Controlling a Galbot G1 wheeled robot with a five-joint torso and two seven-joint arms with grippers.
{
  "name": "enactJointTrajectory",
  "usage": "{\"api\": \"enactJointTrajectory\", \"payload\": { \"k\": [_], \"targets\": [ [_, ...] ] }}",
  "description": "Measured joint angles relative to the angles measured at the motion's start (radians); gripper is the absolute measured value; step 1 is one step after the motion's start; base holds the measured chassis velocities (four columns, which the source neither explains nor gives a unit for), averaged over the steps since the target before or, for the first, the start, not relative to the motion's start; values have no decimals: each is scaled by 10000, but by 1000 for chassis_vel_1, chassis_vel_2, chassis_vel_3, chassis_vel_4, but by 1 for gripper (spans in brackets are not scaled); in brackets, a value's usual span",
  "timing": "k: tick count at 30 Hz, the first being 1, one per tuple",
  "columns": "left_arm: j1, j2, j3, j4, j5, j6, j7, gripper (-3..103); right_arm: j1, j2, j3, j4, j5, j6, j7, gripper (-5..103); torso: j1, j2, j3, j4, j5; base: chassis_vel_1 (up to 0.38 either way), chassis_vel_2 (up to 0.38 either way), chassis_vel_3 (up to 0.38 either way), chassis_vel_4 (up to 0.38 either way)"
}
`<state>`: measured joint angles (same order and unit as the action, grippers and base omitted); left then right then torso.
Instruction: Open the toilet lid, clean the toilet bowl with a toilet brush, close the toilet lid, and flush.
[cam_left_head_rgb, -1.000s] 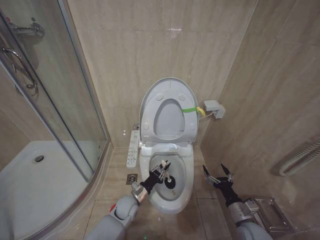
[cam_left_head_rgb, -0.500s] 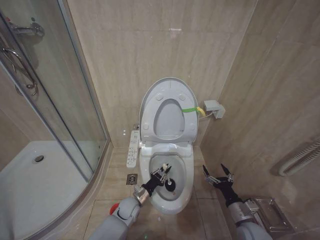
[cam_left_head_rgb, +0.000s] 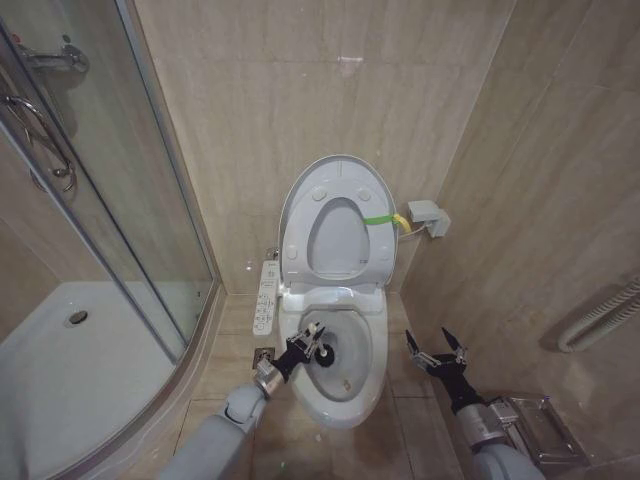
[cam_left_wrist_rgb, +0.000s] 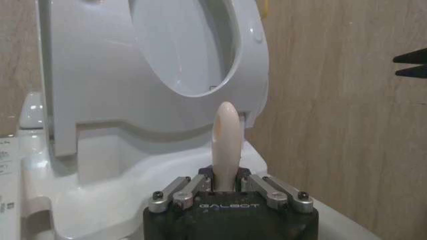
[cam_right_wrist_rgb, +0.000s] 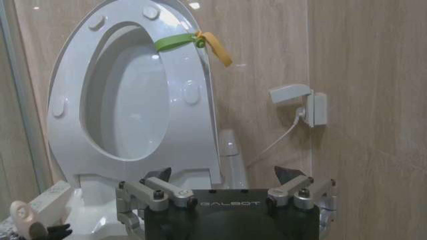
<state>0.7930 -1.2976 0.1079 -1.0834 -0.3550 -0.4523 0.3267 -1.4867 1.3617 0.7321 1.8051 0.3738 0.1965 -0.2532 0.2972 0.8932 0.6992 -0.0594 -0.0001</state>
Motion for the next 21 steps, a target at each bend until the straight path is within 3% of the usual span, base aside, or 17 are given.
{"api": "enactJointTrajectory", "payload": {
  "k": [15, 21],
  "targets": [
    [-907, -716, 405, 1209, -372, -386, 374, 19, 0, 0, 0, 0, 0, 0, 0, 100, 0, 1, 0, -1, 2, 0, 0, 0, 0],
    [-710, -813, 554, 878, -448, -360, 392, 19, 0, 0, 0, 0, 0, 0, -1, 100, 0, 1, 0, -1, 2, 0, 0, 0, 0]
  ]
}}
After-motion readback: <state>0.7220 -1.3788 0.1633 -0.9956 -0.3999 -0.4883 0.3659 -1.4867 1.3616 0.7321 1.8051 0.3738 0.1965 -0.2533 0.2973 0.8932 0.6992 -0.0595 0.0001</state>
